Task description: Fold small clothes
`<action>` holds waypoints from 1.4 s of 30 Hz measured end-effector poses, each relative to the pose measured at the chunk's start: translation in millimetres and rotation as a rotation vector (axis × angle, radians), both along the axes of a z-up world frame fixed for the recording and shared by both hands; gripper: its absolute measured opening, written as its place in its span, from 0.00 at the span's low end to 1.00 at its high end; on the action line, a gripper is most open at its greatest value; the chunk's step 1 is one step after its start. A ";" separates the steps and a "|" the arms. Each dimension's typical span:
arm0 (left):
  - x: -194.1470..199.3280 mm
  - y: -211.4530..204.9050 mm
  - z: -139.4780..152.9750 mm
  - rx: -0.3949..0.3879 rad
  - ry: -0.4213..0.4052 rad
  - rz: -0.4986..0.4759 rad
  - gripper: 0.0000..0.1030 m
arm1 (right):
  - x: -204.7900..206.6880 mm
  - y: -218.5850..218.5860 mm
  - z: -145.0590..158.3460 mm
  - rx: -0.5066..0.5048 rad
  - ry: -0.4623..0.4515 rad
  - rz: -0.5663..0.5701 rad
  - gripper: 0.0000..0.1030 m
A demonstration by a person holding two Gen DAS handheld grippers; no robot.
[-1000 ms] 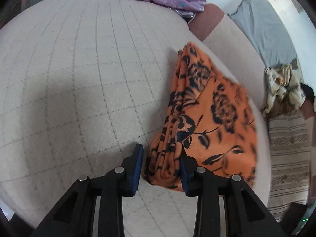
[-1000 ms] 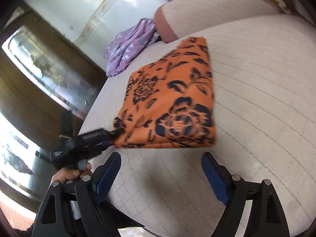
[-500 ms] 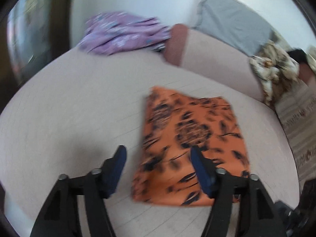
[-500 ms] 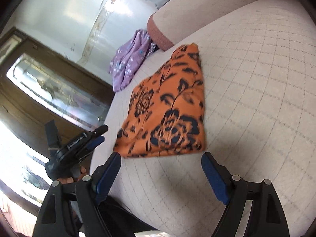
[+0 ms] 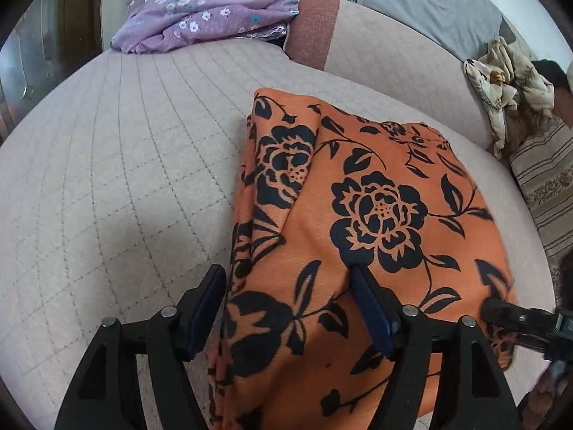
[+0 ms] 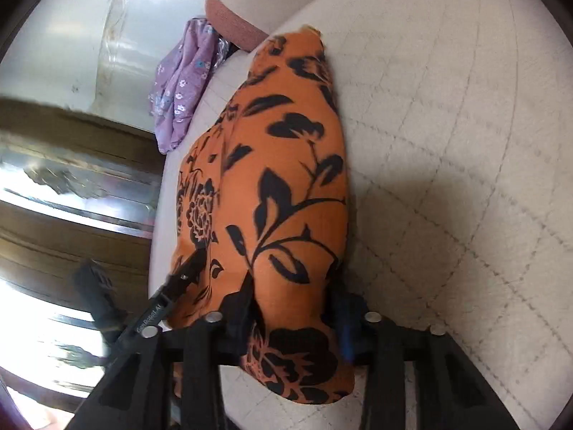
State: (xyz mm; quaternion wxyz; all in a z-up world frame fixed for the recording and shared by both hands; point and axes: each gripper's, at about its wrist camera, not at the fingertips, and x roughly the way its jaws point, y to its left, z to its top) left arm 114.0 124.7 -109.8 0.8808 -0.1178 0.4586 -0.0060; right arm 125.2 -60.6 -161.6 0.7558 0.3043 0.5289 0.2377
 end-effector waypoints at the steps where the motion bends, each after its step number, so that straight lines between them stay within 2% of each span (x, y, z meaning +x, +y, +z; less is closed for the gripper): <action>1: 2.4 -1.0 -1.9 -0.005 0.000 0.003 0.75 | -5.3 2.8 11.5 -0.045 -0.041 -0.002 0.29; 2: 3.2 -1.9 -1.9 -0.006 0.001 0.008 0.75 | -10.7 4.7 19.2 -0.088 -0.076 -0.005 0.29; 3: 3.5 -3.1 -2.7 -0.005 0.004 0.009 0.76 | -12.5 4.9 16.0 -0.111 -0.068 -0.006 0.29; 4: 3.1 -3.6 -2.8 0.003 0.007 0.011 0.76 | -10.7 3.3 1.6 -0.130 -0.013 -0.005 0.36; 5: 4.5 -4.5 -1.7 0.008 0.004 0.011 0.76 | -8.9 -0.6 -7.7 -0.103 0.023 -0.003 0.40; 6: 3.3 -3.0 -2.7 0.007 0.005 0.011 0.76 | -9.6 -6.8 -8.2 -0.053 0.025 -0.017 0.48; 7: 3.5 -1.7 -3.1 -0.002 0.009 0.014 0.76 | -12.0 -13.3 0.0 -0.033 0.011 -0.033 0.66; 8: 3.6 -0.3 -3.8 -0.016 0.016 0.021 0.76 | -14.2 -18.1 10.7 -0.032 -0.027 -0.050 0.70; 10: 4.1 -0.9 -3.5 -0.014 0.020 0.029 0.76 | -11.6 -27.7 30.9 -0.008 -0.108 -0.069 0.71; 11: 5.2 -1.9 -3.8 -0.006 0.020 0.032 0.77 | -7.0 -30.8 34.9 0.010 -0.117 -0.079 0.75; 13: 4.9 -0.9 -4.2 0.004 0.018 0.032 0.77 | 15.7 -33.3 30.4 0.052 -0.073 -0.101 0.77; 15: 5.4 -1.9 -4.5 -0.008 0.020 0.033 0.78 | 35.2 -27.0 15.6 0.058 -0.017 -0.093 0.77; 16: 5.5 -1.3 -4.8 -0.011 0.021 0.032 0.78 | 46.5 -18.9 2.9 0.069 0.032 -0.068 0.73; 17: 6.0 -0.5 -4.6 -0.009 0.021 0.034 0.78 | 52.0 -10.5 -2.9 0.072 0.061 -0.039 0.46; 18: 6.4 0.0 -5.2 -0.012 0.020 0.034 0.78 | 51.4 -2.1 -0.7 0.024 0.055 -0.024 0.43; 19: 6.8 0.8 -5.2 -0.019 0.023 0.036 0.79 | 44.3 7.0 14.7 -0.052 -0.021 -0.006 0.35; 21: 8.9 -1.7 -5.9 -0.014 0.028 0.031 0.81 | 38.1 8.7 19.1 -0.106 -0.055 -0.017 0.33; 22: 9.5 -4.3 -6.2 0.000 0.028 0.027 0.81 | 40.2 4.6 3.6 -0.111 -0.007 -0.035 0.33; 24: 8.4 -3.7 -5.3 0.013 0.021 0.030 0.81 | 40.2 -3.2 -4.6 -0.055 0.008 -0.052 0.38; 26: 8.9 0.5 -7.1 -0.012 0.028 0.036 0.81 | 36.9 -5.6 5.2 -0.031 -0.015 -0.034 0.55; 28: 9.8 1.0 -7.5 -0.013 0.032 0.042 0.81 | 35.0 -14.7 16.9 0.004 -0.041 -0.057 0.61; 31: 10.2 0.4 -7.6 0.004 0.028 0.041 0.82 | 46.1 -31.0 23.6 0.023 -0.067 -0.147 0.76; 33: 9.8 -0.2 -7.5 -0.005 0.030 0.042 0.82 | 63.2 -30.9 15.4 0.054 -0.016 -0.150 0.77; 35: 10.0 -1.3 -7.6 -0.001 0.028 0.040 0.82 | 76.4 -25.6 6.6 0.105 0.030 -0.121 0.74; 36: 9.2 0.1 -7.7 0.000 0.027 0.041 0.82 | 81.7 -19.5 4.5 0.097 0.029 -0.114 0.64; 37: 9.7 0.6 -8.1 -0.004 0.029 0.041 0.82 | 85.9 -12.8 5.9 0.034 0.013 -0.106 0.38; 42: 10.9 -0.1 -8.1 0.003 0.029 0.037 0.83 | 77.5 -9.2 -10.8 0.024 0.028 -0.155 0.35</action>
